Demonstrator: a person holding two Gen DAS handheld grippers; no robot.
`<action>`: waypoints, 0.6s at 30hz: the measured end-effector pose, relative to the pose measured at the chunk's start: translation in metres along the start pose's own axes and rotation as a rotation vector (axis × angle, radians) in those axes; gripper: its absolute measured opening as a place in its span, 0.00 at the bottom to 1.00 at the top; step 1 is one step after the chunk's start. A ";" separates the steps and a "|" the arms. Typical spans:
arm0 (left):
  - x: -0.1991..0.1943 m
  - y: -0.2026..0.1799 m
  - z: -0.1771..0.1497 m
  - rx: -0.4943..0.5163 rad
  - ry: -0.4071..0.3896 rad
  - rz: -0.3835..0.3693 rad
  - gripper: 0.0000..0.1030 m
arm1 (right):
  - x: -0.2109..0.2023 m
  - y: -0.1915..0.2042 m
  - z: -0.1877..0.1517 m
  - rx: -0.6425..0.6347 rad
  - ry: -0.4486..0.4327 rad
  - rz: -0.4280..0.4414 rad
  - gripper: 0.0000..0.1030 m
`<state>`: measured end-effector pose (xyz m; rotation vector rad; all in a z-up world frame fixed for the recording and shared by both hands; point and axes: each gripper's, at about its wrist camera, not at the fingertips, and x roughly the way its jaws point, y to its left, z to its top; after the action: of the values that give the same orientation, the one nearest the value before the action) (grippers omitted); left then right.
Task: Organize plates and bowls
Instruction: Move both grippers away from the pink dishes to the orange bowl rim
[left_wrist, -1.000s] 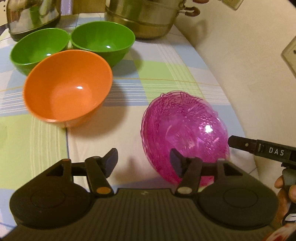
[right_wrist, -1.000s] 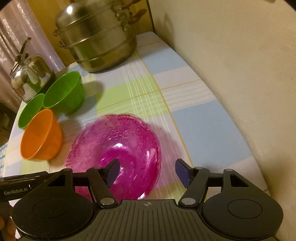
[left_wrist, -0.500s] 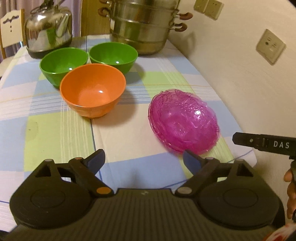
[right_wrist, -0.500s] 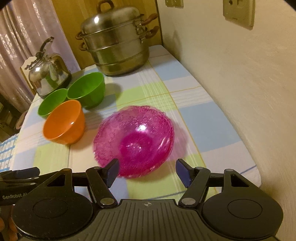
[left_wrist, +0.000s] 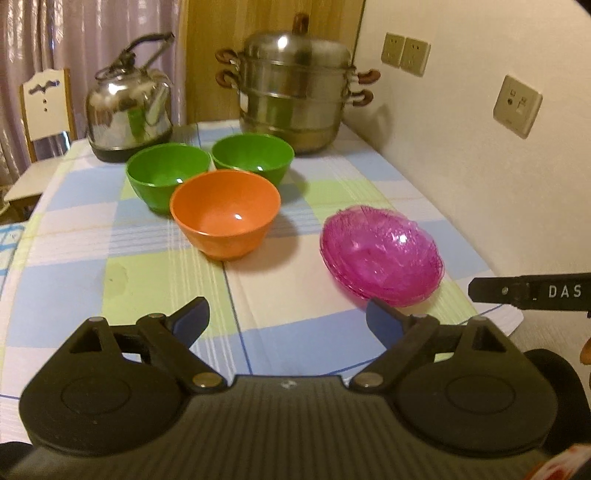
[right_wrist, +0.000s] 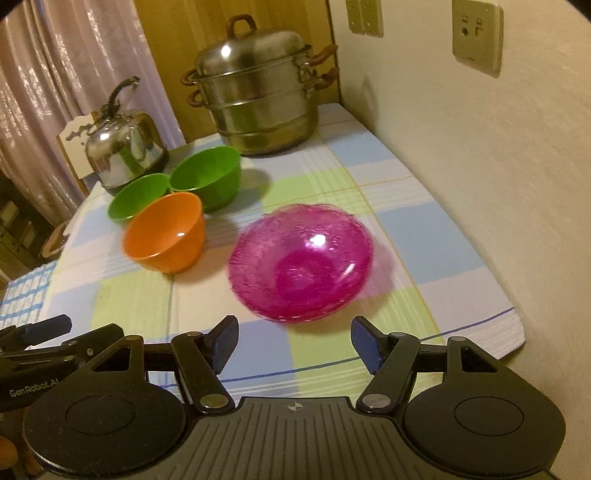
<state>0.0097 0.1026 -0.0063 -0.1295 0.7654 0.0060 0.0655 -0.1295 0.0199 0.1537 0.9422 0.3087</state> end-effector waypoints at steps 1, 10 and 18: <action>-0.003 0.003 0.000 -0.003 -0.005 0.001 0.88 | -0.001 0.004 -0.001 0.000 -0.003 0.009 0.65; -0.011 0.046 0.014 -0.100 0.002 -0.010 0.88 | 0.008 0.039 0.012 -0.039 0.007 0.094 0.65; 0.025 0.102 0.051 -0.234 0.072 -0.021 0.88 | 0.054 0.056 0.057 -0.063 0.065 0.152 0.65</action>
<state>0.0575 0.2091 0.0008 -0.3620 0.8341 0.0716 0.1307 -0.0590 0.0257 0.1587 0.9859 0.4850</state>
